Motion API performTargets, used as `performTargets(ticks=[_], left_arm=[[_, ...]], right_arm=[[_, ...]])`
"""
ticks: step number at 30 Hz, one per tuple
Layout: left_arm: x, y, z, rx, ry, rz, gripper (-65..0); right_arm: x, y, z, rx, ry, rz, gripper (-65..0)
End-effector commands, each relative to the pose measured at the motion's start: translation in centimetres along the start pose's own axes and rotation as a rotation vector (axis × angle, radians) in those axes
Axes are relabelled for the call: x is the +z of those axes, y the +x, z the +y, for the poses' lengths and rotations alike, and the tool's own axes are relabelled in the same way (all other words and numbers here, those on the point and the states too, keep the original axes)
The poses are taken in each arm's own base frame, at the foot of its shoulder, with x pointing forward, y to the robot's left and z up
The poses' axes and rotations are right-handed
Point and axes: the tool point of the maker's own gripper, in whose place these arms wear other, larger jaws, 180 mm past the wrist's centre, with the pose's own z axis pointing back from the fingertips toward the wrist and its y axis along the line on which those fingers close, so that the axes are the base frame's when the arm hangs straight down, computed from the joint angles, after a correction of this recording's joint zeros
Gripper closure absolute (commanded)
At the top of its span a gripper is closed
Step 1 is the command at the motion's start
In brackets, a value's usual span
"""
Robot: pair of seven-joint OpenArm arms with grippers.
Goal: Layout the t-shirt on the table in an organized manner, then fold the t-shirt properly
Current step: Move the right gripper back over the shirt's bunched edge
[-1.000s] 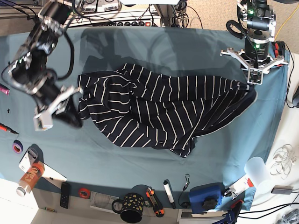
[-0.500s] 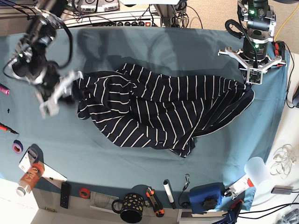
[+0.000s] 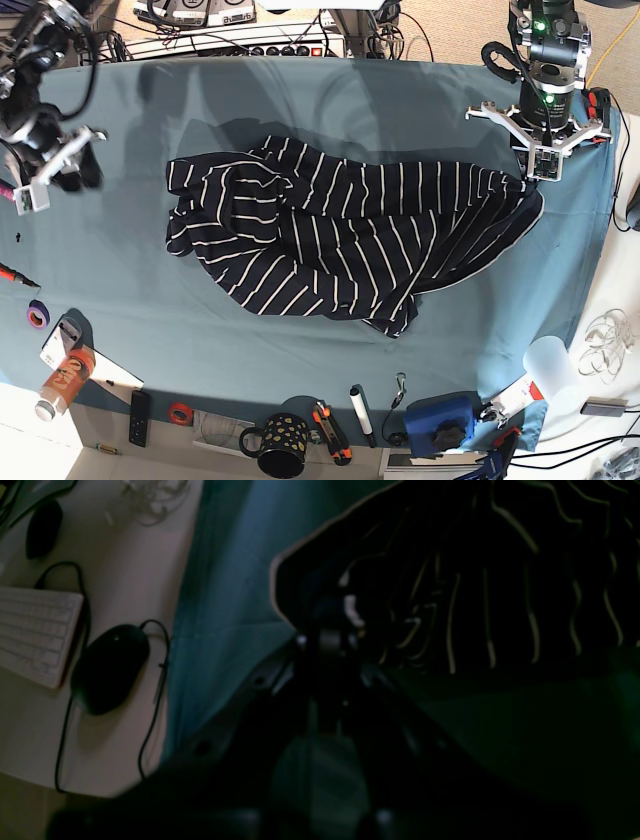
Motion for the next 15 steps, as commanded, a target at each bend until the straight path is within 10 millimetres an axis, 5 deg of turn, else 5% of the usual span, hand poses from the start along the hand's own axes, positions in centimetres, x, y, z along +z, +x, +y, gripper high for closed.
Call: performTargets(ticks=[1,5,12,15], left_arm=[[0.3,1.0,0.3,-0.006,0.008,-0.040,0.0],[0.2,1.2,0.3,-0.006,0.010,-0.044,0.0],[0.0,2.0,-0.5,0.065,-0.041,-0.071,0.0],[-0.1,2.1,-0.6,0.072,-0.045,-0.073,0.0]], right_arm=[[0.7,1.4,-0.5,0.041,-0.013,-0.035,-21.5],[0.2,1.5,0.9,0.101,0.054,-0.006,-21.5],[-3.4,0.4,9.2,0.292,0.328,0.107,-21.5],[-4.3,0.4,11.0,0.395,0.349,0.143,-21.5]])
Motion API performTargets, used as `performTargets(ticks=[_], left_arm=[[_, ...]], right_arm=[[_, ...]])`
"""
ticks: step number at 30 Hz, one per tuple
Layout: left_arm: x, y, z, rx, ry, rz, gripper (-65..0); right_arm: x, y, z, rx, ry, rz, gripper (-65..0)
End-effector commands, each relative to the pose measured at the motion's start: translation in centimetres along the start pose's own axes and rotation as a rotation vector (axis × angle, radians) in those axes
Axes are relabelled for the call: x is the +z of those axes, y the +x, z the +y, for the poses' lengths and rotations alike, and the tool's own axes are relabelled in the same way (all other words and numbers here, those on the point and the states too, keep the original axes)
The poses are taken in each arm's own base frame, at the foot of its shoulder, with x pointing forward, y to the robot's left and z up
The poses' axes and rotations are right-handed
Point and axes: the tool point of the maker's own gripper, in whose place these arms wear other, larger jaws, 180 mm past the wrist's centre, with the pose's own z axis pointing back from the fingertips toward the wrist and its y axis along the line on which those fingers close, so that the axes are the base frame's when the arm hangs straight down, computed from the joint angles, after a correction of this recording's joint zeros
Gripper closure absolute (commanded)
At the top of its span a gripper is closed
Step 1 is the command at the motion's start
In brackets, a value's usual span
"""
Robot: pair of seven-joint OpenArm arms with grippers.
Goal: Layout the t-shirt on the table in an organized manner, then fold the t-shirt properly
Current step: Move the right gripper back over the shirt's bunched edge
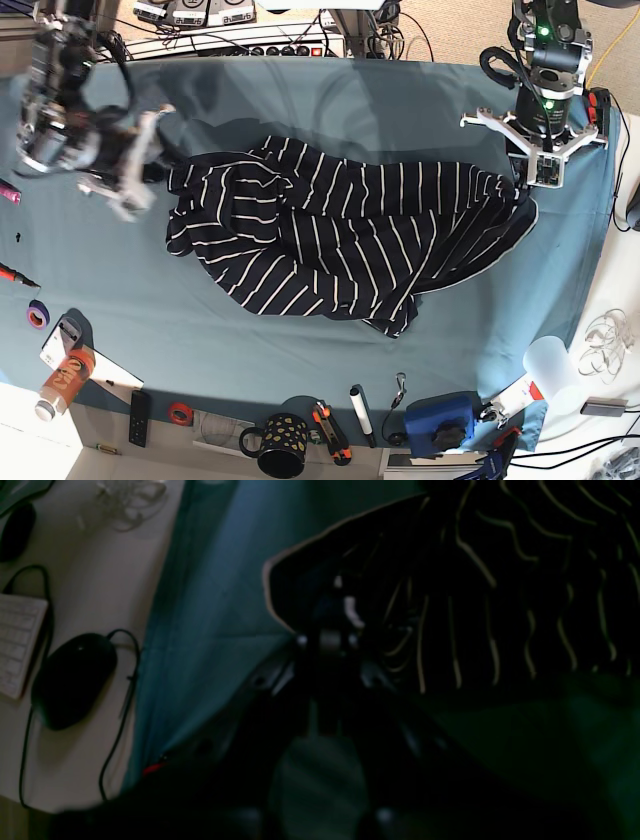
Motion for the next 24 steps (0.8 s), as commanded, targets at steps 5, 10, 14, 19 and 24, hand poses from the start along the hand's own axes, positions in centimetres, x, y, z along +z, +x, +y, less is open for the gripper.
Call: performTargets(ticks=[5,10,14,19,24], left_arm=[[0.3,1.1,0.1,-0.005,0.004,-0.042,0.0],[0.3,1.1,0.2,-0.005,0.005,-0.042,0.0],[0.3,1.1,0.1,-0.004,0.004,-0.043,0.0],[0.3,1.1,0.2,-0.004,0.005,-0.042,0.0],[0.3,1.0,0.1,-0.003,0.004,-0.042,0.0]], right_arm=[[1.6,4.3,-1.5,0.193,-0.171,-0.068,-21.5],[2.5,5.9,-1.4,0.244,-0.214,-0.126,-21.6],[2.4,5.8,-1.1,0.281,-0.196,-0.110,-22.0],[1.4,4.8,-0.3,0.418,-0.172,-0.019,-26.6],[0.3,5.8,0.1,0.559,-0.216,-0.005,-26.6]])
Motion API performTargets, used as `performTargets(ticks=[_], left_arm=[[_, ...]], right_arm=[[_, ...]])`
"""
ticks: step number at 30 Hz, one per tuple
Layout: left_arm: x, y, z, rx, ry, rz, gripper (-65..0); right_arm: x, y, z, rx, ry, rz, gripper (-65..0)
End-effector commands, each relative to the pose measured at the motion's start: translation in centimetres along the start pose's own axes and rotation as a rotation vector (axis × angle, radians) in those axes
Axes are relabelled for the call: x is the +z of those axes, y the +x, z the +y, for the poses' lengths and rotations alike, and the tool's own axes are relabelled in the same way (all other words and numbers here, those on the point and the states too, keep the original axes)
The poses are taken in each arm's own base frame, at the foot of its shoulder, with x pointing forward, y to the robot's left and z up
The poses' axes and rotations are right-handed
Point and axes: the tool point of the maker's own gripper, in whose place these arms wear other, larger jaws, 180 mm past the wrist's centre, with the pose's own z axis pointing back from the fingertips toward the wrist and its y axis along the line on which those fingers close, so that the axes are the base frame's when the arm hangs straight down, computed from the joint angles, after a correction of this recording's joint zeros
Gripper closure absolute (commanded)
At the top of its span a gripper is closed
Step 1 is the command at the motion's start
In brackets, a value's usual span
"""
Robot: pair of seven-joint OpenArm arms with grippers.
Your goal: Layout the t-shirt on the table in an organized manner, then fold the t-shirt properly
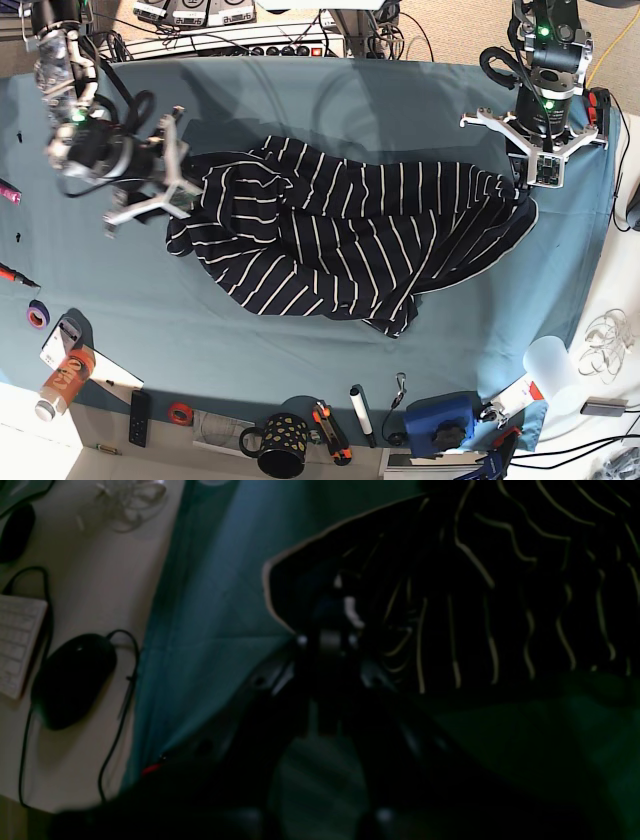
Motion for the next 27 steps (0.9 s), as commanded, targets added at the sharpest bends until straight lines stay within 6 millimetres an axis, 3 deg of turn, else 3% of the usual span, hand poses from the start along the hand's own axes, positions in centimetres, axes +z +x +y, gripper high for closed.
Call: performTargets(ticks=[1,10,27], left_arm=[[0.3,1.1,0.1,-0.002,0.004,-0.043,0.0],[0.3,1.0,0.1,0.002,0.005,-0.042,0.0],[0.3,1.1,0.1,0.002,0.005,-0.043,0.0]], right_arm=[[0.4,0.5,-0.9,0.026,-0.029,-0.014,-26.6],[-0.7,0.9,1.4,0.088,0.040,0.018,-26.6],[-2.3,-0.4,1.7,0.035,0.077,0.024,-26.6]])
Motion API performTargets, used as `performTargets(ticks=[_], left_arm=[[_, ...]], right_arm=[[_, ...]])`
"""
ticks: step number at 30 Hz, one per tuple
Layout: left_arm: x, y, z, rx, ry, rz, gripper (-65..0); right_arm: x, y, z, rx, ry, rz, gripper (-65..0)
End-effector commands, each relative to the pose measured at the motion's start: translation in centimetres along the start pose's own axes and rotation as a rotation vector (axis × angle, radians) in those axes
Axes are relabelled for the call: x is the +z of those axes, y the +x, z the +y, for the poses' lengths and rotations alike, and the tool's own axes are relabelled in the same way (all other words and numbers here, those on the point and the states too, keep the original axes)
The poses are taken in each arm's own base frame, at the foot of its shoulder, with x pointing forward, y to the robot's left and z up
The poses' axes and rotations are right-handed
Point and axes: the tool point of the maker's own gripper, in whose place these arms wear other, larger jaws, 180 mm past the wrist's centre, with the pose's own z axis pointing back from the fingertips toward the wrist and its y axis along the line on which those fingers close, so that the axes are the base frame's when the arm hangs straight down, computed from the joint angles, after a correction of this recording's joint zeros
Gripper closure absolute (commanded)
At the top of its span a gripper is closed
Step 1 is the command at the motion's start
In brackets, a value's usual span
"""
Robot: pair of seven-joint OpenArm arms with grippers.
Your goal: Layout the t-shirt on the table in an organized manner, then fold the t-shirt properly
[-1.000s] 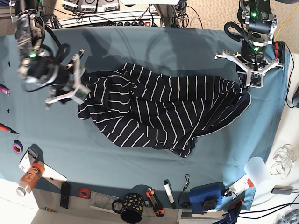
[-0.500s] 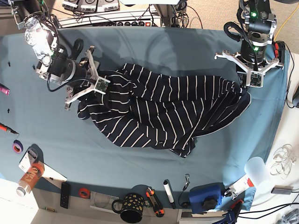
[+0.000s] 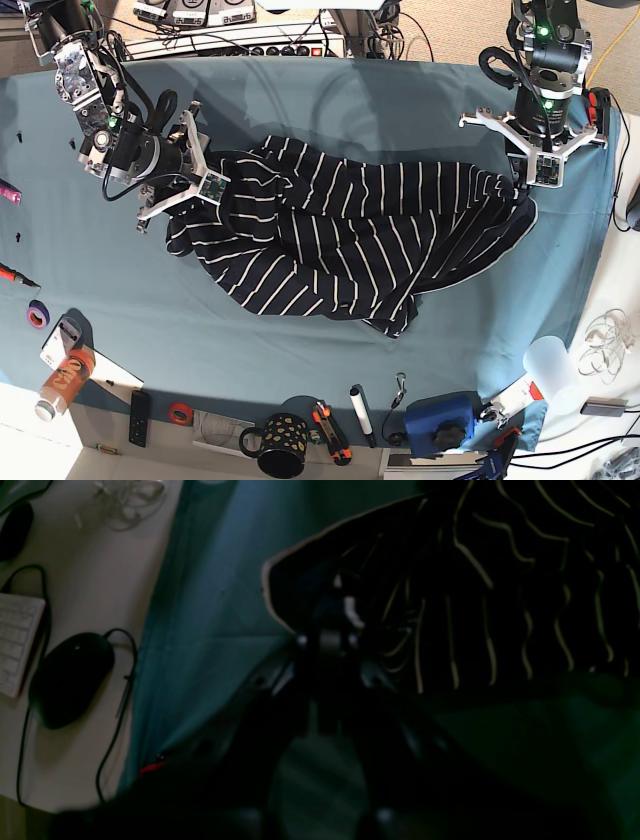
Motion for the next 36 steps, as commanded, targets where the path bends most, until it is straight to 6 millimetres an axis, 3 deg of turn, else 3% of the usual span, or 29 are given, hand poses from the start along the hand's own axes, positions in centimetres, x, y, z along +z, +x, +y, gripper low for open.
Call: performTargets(ticks=[1,5,9,11,22,28,36], left_arm=[[0.3,1.1,0.2,-0.004,0.005,-0.043,0.0],[0.3,1.1,0.2,-0.004,0.005,-0.043,0.0],[0.3,1.1,0.1,-0.004,0.005,-0.043,0.0],[0.3,1.1,0.1,-0.004,0.005,-0.043,0.0],[0.3,1.1,0.1,-0.003,0.005,-0.043,0.0],[0.3,1.1,0.1,-0.004,0.004,-0.043,0.0],[0.3,1.1,0.1,-0.004,0.004,-0.043,0.0]], right_arm=[[0.5,0.3,-0.9,0.008,-0.025,-0.013,-26.6],[0.9,0.7,-0.8,0.017,-0.027,-0.018,-26.6],[2.8,3.9,0.2,0.052,-0.013,-0.123,-26.6],[3.7,4.6,0.5,0.076,-0.019,-0.128,-26.6],[3.4,1.6,2.1,0.091,-0.003,-0.003,-26.6],[3.4,2.1,1.4,0.110,-0.042,-0.030,-26.6],[1.6,-0.1,1.3,0.062,-0.011,0.017,-26.6]])
